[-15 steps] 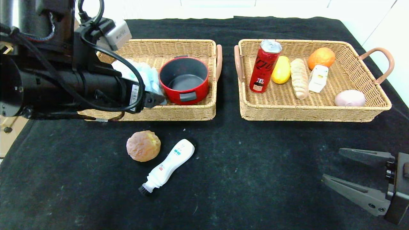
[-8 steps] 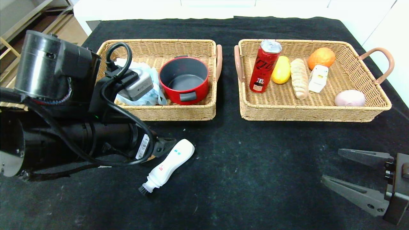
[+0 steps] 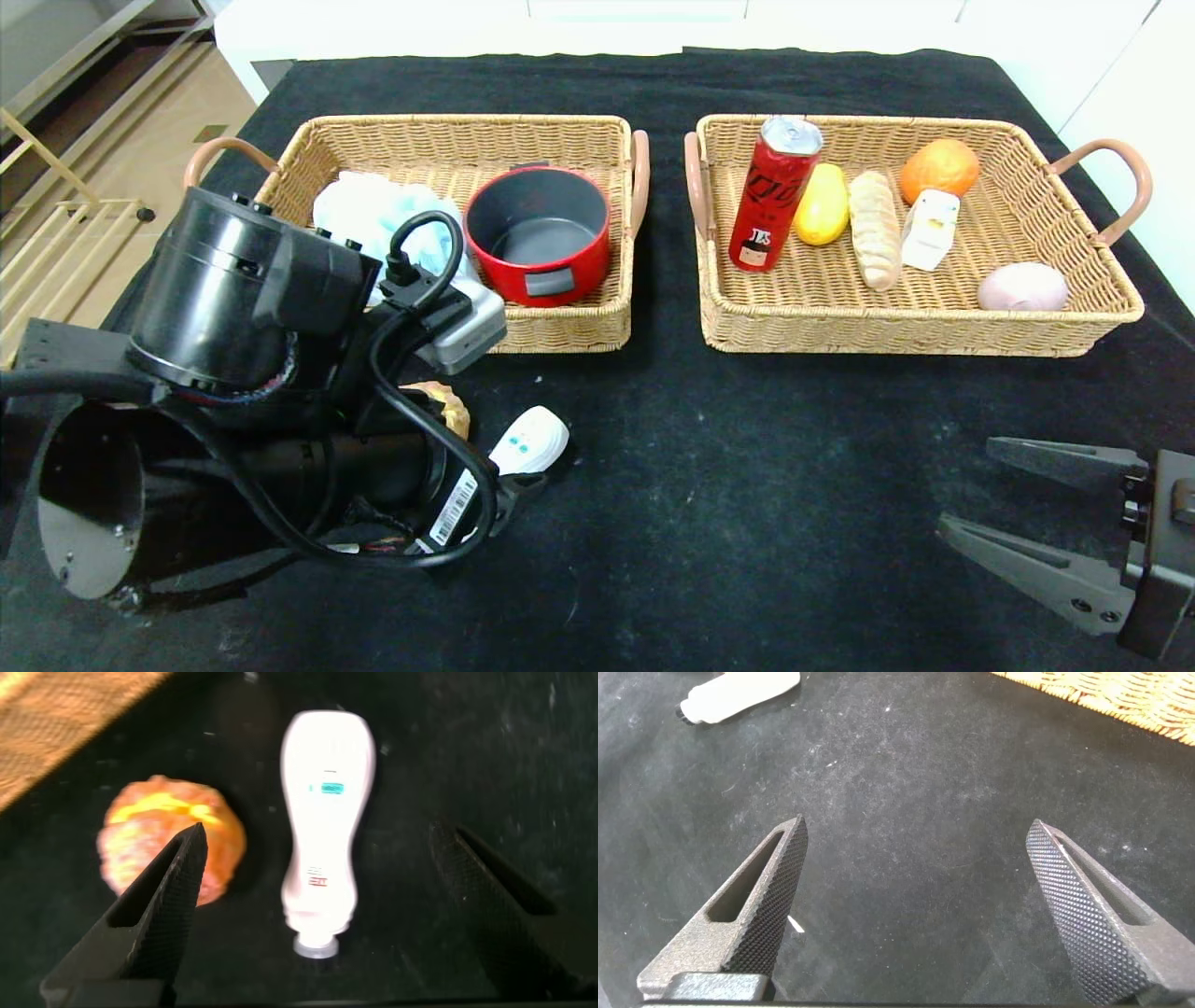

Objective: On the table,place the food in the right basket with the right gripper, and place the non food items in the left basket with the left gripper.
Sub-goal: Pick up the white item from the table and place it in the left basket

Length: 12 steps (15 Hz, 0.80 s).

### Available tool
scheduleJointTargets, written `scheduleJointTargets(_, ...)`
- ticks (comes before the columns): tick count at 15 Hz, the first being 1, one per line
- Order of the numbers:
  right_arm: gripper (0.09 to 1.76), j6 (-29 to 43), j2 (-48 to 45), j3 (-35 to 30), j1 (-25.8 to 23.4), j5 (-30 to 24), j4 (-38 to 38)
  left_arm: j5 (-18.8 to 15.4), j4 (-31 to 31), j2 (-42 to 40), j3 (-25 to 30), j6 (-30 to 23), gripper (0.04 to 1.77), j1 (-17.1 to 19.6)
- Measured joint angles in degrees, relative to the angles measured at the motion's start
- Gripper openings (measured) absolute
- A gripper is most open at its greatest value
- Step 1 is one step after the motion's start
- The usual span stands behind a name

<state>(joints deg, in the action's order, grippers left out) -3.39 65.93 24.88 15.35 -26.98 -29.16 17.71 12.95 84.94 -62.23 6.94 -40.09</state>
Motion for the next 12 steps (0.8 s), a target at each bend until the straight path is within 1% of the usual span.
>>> scheduleJointTargets(5,1.71,0.00,0.00,0.00,0.09,0.00,-0.11,1.44,-0.30,4.14,0.39,0.96,1.71,-1.88)
scheduleJointTargets(12,1.71,-0.05,-0.09,-0.09,0.11,-0.06,-0.11,3.78,-1.01,7.89,0.11,0.83,1.72,-2.02)
